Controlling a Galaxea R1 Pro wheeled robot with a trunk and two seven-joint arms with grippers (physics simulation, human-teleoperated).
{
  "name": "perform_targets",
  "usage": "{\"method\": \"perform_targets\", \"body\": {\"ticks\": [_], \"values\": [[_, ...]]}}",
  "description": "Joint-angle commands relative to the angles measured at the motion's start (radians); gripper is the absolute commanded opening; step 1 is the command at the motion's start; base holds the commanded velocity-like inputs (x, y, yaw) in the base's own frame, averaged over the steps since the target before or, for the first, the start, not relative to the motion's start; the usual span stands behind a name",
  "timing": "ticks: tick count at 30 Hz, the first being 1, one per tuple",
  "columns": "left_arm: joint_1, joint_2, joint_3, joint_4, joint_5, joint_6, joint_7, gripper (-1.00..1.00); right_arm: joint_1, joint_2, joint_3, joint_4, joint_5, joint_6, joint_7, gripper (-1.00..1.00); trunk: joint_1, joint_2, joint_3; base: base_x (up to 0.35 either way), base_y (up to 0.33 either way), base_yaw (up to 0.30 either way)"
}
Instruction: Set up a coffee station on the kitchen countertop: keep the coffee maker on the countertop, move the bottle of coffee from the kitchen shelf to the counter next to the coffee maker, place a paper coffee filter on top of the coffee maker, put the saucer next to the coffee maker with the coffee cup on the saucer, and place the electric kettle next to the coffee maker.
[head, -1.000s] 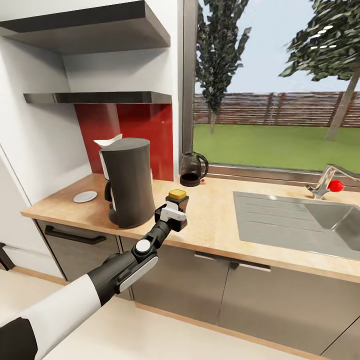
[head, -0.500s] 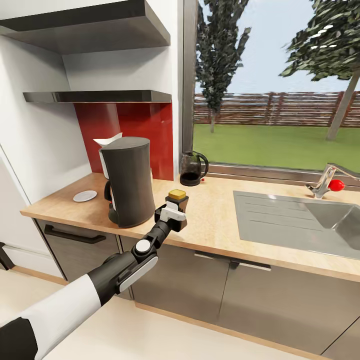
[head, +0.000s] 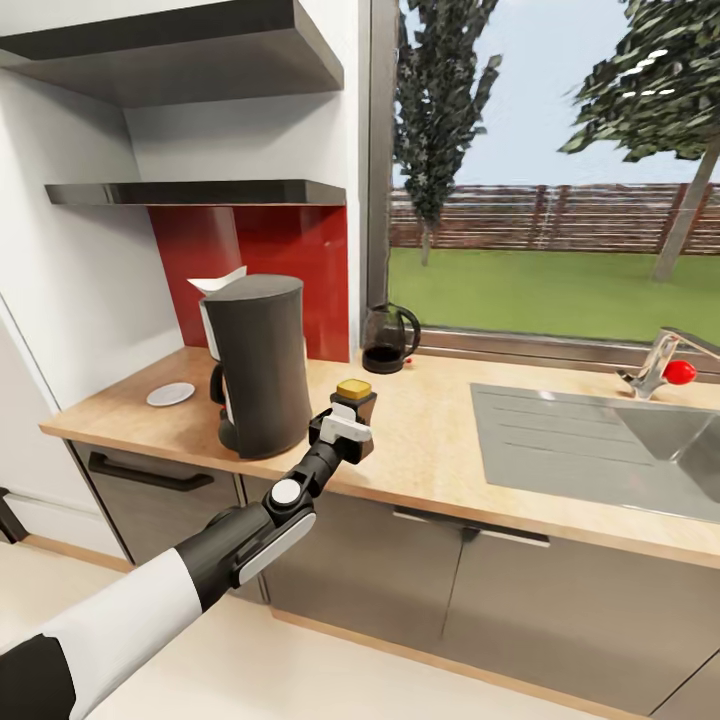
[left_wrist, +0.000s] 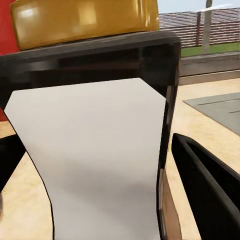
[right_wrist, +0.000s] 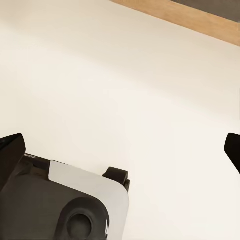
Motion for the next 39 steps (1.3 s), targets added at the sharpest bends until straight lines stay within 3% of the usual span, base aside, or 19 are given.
{"method": "perform_targets", "body": {"ticks": [1,31,35,39], "values": [[-0.002,0.001,-0.006,-0.001,0.01,-0.007,0.008,-1.0,-0.001,0.0,-0.009,0.0,0.009,-0.004,0.004,1.0,0.0,-0.001,-0.001,0.062,0.066,0.0],[-0.002,0.001,-0.006,0.006,0.01,-0.007,0.007,-1.0,-0.001,-0.001,-0.009,0.001,0.009,-0.004,0.004,1.0,0.0,-0.001,-0.001,0.042,0.031,0.0],[-0.002,0.001,-0.006,0.006,0.01,-0.007,0.007,-1.0,-0.001,-0.001,-0.009,0.001,0.009,-0.004,0.004,1.0,0.016,-0.029,-0.014,0.0,0.0,0.0],[-0.002,0.001,-0.006,0.006,0.01,-0.007,0.007,-1.0,-0.001,-0.001,-0.009,0.001,0.009,-0.004,0.004,1.0,0.016,-0.029,-0.014,0.0,0.0,0.0]]}}
